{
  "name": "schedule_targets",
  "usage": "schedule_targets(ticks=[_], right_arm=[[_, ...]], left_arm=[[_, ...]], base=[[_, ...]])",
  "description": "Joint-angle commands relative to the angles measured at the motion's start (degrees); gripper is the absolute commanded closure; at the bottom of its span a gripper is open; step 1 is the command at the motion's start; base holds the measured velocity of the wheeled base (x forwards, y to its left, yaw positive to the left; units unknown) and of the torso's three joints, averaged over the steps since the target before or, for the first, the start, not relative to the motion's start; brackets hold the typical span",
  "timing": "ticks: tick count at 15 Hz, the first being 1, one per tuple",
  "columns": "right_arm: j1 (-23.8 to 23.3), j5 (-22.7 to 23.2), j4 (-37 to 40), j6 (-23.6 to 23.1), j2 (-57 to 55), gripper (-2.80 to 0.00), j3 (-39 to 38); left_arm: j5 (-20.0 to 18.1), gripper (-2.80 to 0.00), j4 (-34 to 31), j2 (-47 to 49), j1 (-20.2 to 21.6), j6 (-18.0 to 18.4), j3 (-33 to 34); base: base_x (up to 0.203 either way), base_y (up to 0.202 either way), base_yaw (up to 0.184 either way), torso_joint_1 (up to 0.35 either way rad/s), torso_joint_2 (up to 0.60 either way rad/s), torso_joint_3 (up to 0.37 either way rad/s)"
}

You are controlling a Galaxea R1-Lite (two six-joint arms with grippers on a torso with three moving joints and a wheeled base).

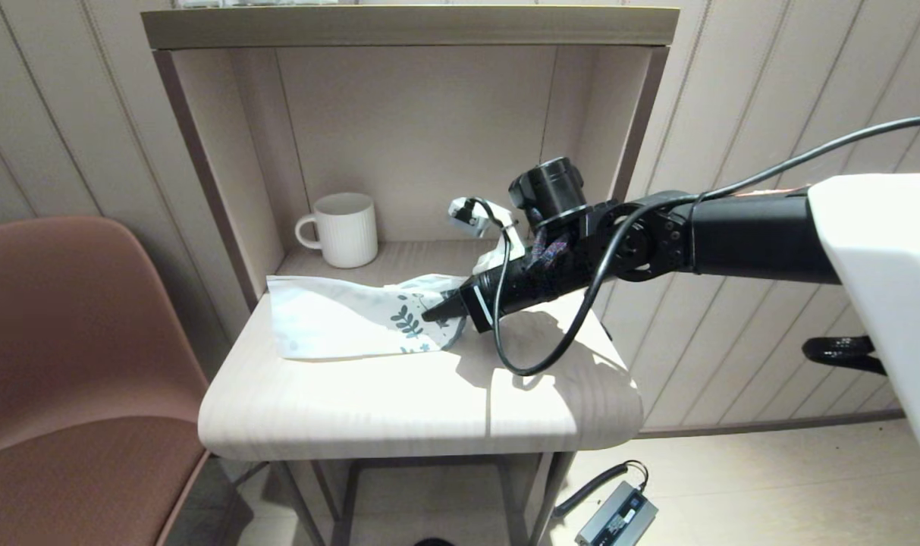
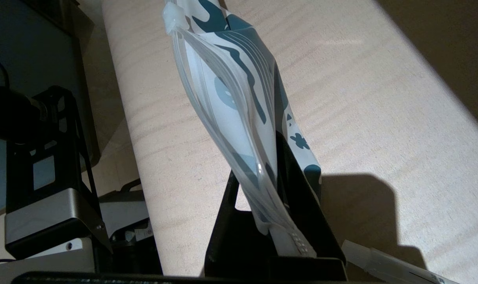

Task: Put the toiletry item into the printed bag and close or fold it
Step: Pick up the storage bag

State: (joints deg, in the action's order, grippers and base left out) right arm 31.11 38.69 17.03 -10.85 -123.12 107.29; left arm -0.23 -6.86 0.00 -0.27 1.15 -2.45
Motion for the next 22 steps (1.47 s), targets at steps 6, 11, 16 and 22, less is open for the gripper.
schedule_targets(ticks=[6, 11, 16, 22], right_arm=[[-1.11, 0.13, -2.16, -5.41, 13.12, 0.0, -14.52], [-5.15, -1.41, -10.57, -7.58, 30.55, 0.0, -30.28], [-2.44, -7.09, -6.93, -7.52, 38.04, 0.0, -32.4], [3.52, -10.78, -0.6, -6.51, 32.75, 0.0, -26.38]], left_arm=[[-0.14, 0.0, -0.21, 0.65, 0.03, 2.08, -3.95], [-10.96, 0.0, -2.89, 22.38, 0.04, 2.26, -25.3], [-26.74, 0.0, -3.31, 51.1, -2.03, -1.13, -51.14], [-29.36, 0.0, -3.55, 78.51, -22.44, -0.53, -78.0]], base=[[0.0, 0.0, 0.0, 0.0, 0.0, 0.0], [0.0, 0.0, 0.0, 0.0, 0.0, 0.0], [0.0, 0.0, 0.0, 0.0, 0.0, 0.0], [0.0, 0.0, 0.0, 0.0, 0.0, 0.0]])
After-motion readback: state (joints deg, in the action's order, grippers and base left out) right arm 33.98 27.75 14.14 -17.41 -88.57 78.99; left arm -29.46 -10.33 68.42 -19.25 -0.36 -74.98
